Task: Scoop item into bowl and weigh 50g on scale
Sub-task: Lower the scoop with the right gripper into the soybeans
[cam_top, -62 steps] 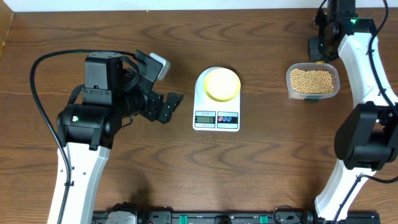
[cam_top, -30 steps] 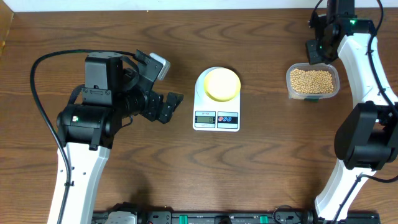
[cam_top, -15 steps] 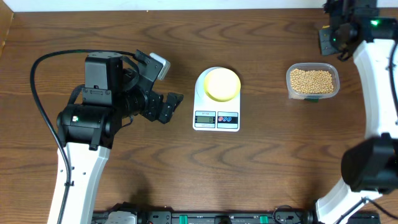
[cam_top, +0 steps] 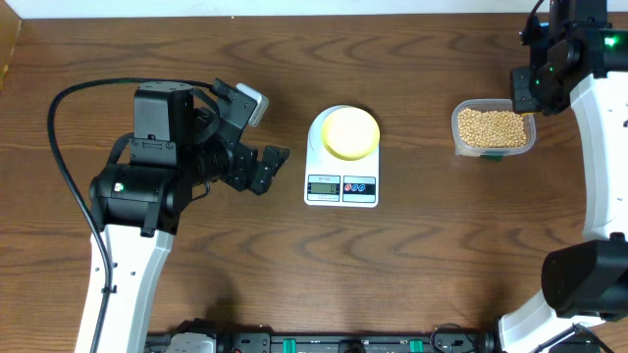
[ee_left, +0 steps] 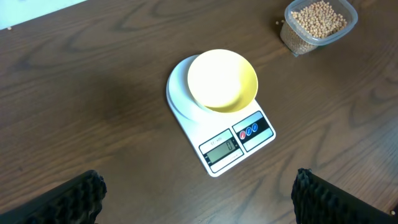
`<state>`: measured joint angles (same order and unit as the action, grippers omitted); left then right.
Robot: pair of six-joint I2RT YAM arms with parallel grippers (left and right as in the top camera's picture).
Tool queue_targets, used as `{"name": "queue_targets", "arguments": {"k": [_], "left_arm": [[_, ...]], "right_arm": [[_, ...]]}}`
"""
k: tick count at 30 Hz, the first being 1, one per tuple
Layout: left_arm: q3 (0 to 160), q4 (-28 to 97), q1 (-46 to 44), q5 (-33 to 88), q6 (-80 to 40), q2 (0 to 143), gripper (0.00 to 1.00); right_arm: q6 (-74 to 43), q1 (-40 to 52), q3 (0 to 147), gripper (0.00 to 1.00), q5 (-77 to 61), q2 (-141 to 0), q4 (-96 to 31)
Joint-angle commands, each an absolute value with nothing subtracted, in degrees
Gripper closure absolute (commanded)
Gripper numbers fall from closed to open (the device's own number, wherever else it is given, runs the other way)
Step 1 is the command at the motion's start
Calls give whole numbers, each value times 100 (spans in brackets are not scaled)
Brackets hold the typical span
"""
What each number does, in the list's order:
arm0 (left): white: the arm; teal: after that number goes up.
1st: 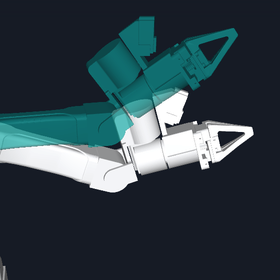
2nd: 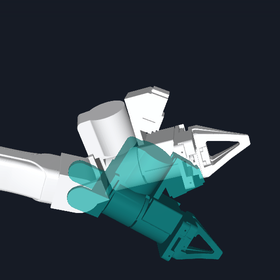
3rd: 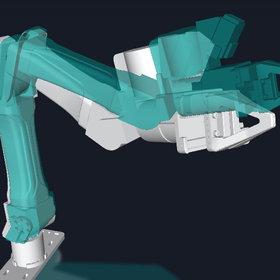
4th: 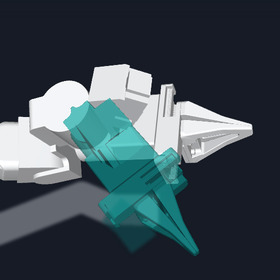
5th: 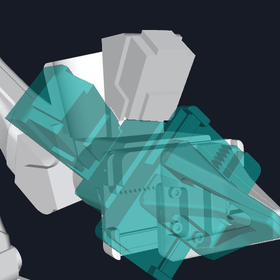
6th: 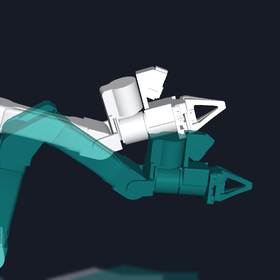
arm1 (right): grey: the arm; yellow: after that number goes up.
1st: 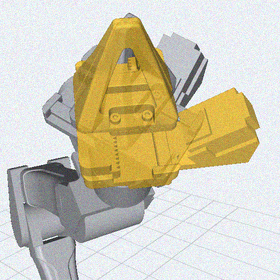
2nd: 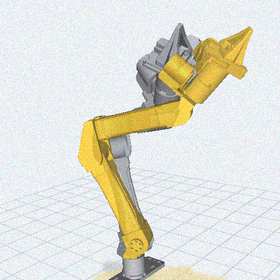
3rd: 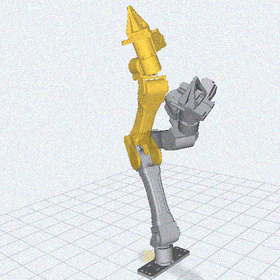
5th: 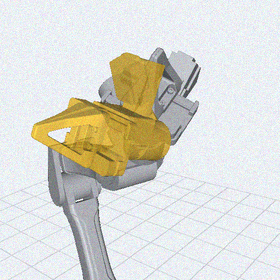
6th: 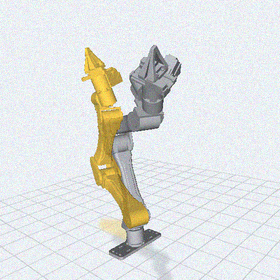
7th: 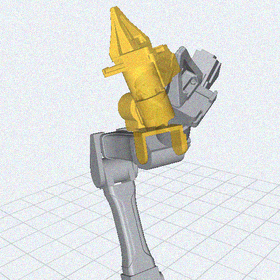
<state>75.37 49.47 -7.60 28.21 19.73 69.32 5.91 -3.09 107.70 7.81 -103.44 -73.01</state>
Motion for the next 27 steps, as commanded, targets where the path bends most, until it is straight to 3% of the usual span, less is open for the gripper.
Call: {"name": "queue_targets", "arguments": {"k": [1,27], "left_arm": [[7524,4952,-735,2895,1966,6923,3],[7524,4950,-735,2895,1966,6923,2]], "right_arm": [[381,-329,10689,99,897,-10276,-7299],[172,-333,9533,99,1170,-10427,-6257]]}}
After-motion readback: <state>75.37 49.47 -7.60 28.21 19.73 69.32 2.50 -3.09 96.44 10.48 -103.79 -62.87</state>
